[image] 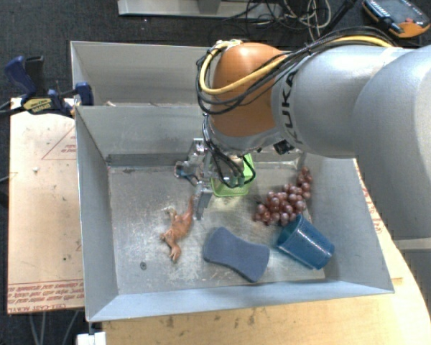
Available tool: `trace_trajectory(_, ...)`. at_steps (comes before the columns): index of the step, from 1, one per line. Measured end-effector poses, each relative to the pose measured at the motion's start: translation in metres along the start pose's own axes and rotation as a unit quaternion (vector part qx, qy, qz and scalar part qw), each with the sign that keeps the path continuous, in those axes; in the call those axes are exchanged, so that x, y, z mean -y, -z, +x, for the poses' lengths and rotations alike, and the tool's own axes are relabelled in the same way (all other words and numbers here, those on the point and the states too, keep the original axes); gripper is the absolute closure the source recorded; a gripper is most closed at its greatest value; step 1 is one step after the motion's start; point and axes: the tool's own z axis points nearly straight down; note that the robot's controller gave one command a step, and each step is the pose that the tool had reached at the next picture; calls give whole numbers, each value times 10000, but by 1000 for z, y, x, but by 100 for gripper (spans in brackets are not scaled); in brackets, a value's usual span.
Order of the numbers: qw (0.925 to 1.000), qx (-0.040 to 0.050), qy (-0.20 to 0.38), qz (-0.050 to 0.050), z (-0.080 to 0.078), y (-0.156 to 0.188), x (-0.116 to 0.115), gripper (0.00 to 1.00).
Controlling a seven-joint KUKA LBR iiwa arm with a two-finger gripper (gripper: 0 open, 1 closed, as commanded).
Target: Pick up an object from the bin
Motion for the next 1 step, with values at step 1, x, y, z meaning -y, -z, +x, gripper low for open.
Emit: trace_trajectory(1, 10000, 38, -10, -4, -2, 5, 0, 0)
